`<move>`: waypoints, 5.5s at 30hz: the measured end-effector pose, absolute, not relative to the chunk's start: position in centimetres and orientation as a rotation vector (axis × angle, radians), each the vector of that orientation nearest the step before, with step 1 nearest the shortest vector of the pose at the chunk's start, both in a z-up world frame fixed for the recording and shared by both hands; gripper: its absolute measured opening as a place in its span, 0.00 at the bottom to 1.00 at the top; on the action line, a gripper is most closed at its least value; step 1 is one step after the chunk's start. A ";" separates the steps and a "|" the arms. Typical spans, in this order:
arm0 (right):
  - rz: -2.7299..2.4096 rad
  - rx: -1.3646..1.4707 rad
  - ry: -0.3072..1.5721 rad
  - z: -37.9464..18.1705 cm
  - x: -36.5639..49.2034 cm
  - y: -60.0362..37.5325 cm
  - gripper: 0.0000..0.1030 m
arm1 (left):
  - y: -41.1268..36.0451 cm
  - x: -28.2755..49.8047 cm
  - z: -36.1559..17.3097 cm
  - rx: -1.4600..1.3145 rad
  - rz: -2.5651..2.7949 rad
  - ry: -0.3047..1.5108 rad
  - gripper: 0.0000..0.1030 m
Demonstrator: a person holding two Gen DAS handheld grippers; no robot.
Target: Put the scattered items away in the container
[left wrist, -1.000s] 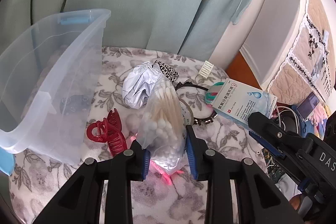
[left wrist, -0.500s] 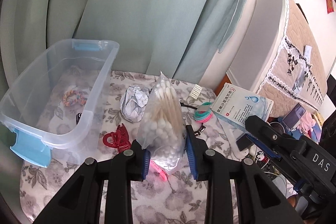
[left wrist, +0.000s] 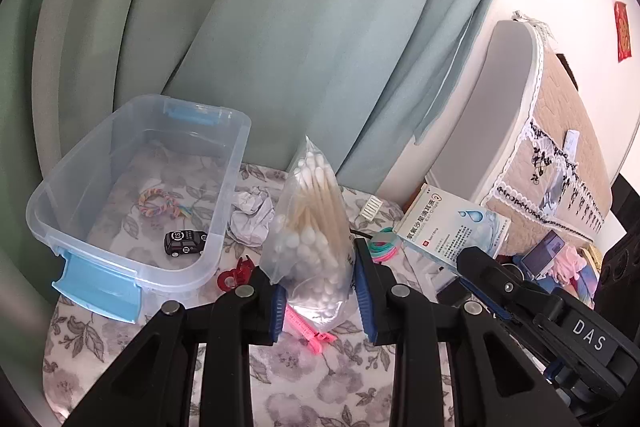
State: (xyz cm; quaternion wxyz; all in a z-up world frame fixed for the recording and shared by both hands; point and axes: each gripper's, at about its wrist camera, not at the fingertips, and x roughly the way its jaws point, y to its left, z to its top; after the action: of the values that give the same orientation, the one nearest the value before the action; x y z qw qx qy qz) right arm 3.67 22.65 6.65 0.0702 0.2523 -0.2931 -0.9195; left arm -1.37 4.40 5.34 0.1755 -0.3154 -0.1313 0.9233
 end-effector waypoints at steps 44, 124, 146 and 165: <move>-2.544 1.028 -0.481 3.3 -6.1 9.0 0.27 | -9.3 -6.9 -0.4 -0.975 2.749 -0.767 0.31; -2.612 1.289 -0.790 -7.2 0.4 24.1 0.49 | 7.5 -4.0 -6.8 -1.450 2.654 -0.099 0.52; -2.564 1.449 -0.555 -12.1 -6.4 20.6 0.49 | 6.9 -5.9 -10.9 -1.542 2.596 0.033 0.52; -2.563 1.401 -0.572 -12.5 -8.4 21.5 0.43 | 7.6 -6.8 -11.8 -1.593 2.565 0.020 0.52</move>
State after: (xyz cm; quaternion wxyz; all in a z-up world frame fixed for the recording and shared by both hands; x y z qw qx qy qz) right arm -8.39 21.51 -12.50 0.0824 0.4692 -0.1915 -0.8581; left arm -6.80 7.60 -11.78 0.0611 -0.5267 0.0067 0.8478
